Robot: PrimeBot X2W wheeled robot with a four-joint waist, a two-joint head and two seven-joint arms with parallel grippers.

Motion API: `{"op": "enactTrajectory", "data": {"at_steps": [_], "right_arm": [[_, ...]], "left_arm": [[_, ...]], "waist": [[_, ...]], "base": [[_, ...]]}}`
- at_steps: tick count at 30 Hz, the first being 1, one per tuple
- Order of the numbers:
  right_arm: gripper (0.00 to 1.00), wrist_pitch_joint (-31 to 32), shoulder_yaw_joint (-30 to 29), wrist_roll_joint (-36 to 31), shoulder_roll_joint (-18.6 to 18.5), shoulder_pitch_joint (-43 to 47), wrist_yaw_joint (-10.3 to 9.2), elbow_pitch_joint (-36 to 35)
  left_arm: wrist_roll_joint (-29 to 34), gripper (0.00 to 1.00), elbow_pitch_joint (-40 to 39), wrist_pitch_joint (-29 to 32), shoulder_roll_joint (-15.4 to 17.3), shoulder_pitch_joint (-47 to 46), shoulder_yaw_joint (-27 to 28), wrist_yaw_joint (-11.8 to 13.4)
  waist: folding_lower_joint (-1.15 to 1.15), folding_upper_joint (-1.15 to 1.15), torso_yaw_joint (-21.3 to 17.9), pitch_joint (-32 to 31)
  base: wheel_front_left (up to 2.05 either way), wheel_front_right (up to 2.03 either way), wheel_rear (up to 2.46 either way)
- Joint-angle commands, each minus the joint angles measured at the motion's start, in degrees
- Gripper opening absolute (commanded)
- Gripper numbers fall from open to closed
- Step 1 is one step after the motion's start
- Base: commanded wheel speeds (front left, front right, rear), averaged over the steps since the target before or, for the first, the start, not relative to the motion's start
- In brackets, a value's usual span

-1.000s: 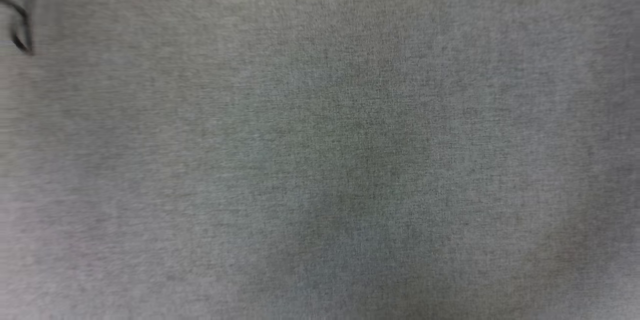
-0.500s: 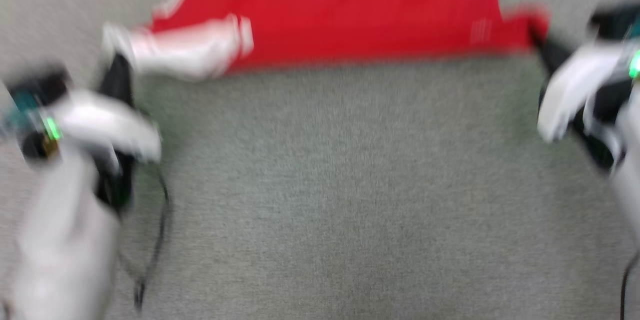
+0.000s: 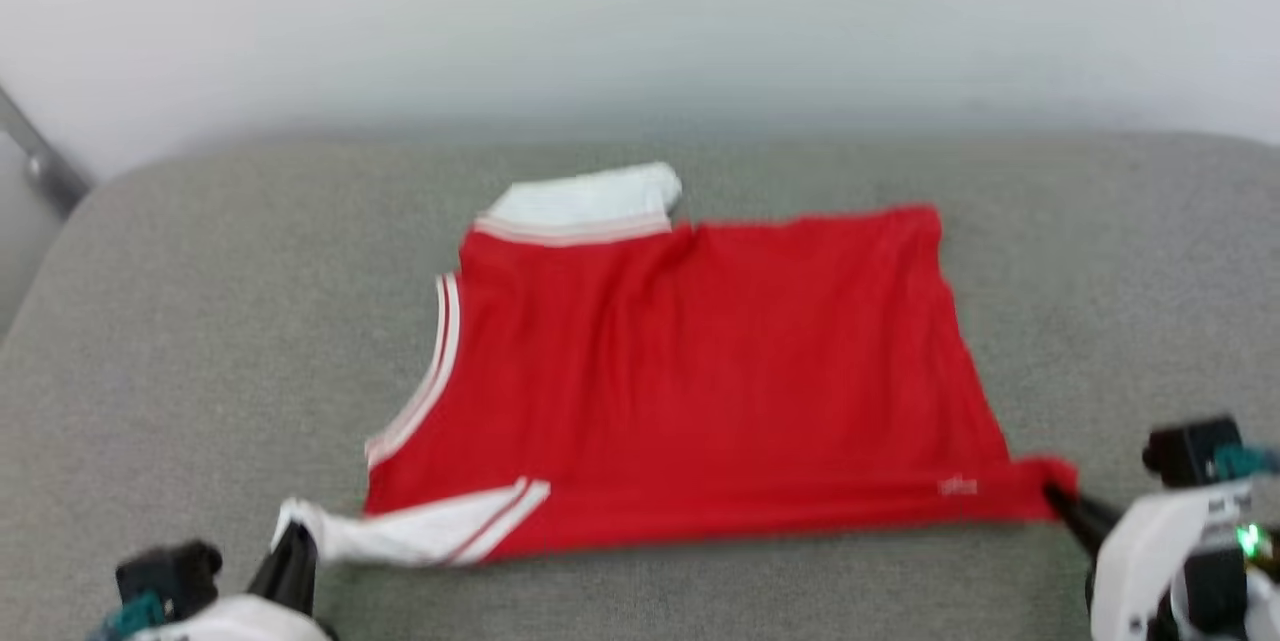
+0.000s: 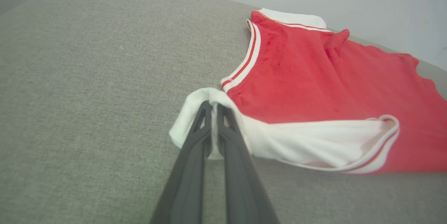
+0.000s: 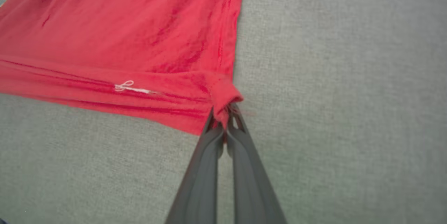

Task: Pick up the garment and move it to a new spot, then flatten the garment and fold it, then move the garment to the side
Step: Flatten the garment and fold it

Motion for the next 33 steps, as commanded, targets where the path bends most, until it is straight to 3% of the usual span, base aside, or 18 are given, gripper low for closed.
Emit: {"op": "enactTrajectory", "data": {"at_steps": [1, 8, 12, 15, 24, 32, 33], "right_arm": [[0.0, 0.8, -2.1, -0.7, -0.6, 2.5, -0.71, -0.7], [0.0, 10.1, -13.1, -6.3, 6.2, 18.2, -0.68, -16.5], [0.0, 14.7, -15.9, -9.1, 10.3, 20.8, -0.47, -22.6], [0.0, 16.7, -16.4, -10.5, 12.2, 17.9, -0.45, -24.6], [0.0, 19.1, -11.9, -11.3, 11.6, 6.4, -0.43, -19.1], [0.0, 14.7, -6.6, -10.4, 10.1, -3.1, -0.43, -9.2], [0.22, 13.7, -6.1, -10.2, 10.0, -3.9, -0.42, -7.8]], "left_arm": [[-0.5, 0.0, -0.9, 0.5, 1.4, 2.0, 1.2, 1.6], [-2.3, 0.0, -14.3, 5.5, 2.8, 13.3, 2.8, 6.7], [-2.0, 0.0, -18.0, 7.2, 3.2, 12.9, 2.0, 7.2], [-1.6, 0.0, -18.8, 8.2, 3.4, 9.8, 1.2, 6.7], [-0.6, 0.0, -13.1, 8.2, 2.2, -1.7, -1.4, 3.5], [-1.9, 0.0, -4.2, 9.4, 0.1, -7.1, -4.0, 0.2], [-2.1, 0.0, -3.2, 9.5, -0.3, -7.5, -4.2, -0.2]], "waist": [[0.03, 0.0, 0.0, -2.5], [0.03, 0.0, 0.0, -3.7], [0.03, 0.0, -0.2, -3.3], [0.03, 0.0, -0.6, -1.5], [0.03, 0.0, -1.0, 5.5], [0.03, 0.0, -1.4, 9.6], [0.03, 0.0, -1.4, 9.9]], "base": [[0.0, 0.0, 0.0], [0.0, 0.0, 0.0], [0.0, 0.0, 0.0], [0.0, 0.0, 0.0], [0.0, 0.0, 0.0], [0.0, 0.0, 0.0], [0.0, 0.0, 0.0]]}}
